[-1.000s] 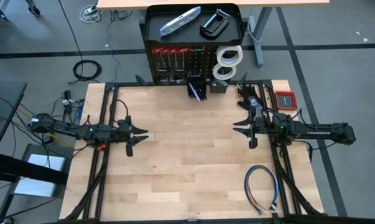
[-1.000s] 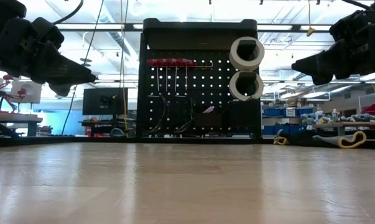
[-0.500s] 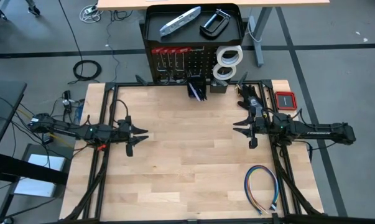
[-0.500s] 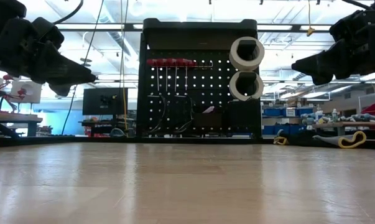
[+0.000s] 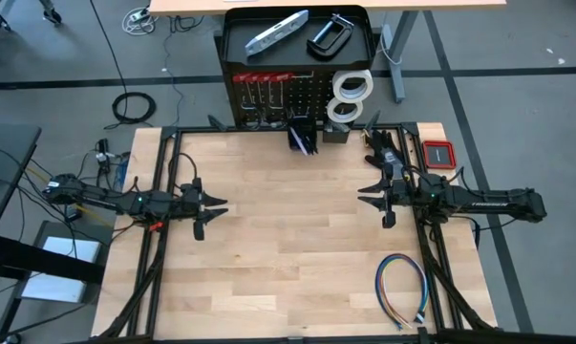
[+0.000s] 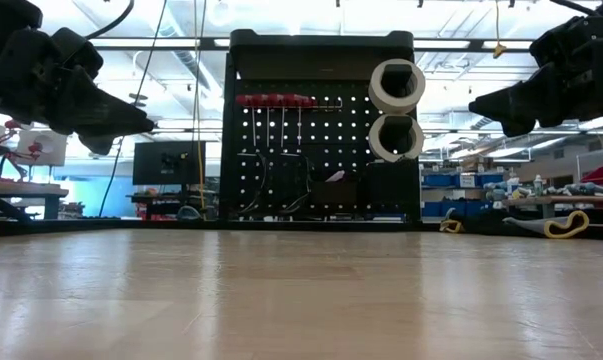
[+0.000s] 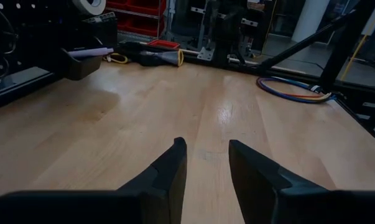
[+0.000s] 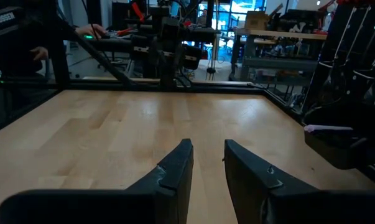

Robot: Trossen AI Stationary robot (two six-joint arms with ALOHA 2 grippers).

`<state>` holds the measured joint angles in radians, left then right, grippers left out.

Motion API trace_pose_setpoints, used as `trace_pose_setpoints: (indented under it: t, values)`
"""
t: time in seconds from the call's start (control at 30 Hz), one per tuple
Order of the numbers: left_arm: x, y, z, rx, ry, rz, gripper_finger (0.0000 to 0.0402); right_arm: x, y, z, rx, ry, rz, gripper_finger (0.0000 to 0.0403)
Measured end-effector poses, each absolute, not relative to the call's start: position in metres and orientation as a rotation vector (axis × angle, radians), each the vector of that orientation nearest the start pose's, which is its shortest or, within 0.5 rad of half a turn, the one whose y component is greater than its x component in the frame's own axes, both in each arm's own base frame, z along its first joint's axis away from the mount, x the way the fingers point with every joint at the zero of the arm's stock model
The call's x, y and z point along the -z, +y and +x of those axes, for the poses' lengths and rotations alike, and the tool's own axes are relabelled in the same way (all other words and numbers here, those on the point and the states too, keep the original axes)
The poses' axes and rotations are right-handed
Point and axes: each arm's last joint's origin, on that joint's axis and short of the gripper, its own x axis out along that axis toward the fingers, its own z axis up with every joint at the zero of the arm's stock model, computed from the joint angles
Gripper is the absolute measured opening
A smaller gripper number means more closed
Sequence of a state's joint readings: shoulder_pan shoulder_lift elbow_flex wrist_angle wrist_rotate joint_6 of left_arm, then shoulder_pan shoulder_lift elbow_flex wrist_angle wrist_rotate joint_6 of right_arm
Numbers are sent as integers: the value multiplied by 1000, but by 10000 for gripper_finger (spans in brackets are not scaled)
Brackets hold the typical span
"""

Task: Hang tools onto peg board
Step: Return to Home Position

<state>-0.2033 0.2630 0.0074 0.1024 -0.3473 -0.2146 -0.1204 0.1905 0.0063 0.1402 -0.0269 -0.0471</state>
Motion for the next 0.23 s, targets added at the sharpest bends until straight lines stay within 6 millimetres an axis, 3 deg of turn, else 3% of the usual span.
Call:
trace_pose_setpoints:
  t: [0.23]
  values:
    - [-154,-13,111,-159,131,-172,125,-163,-12,109,92,46,-44,103]
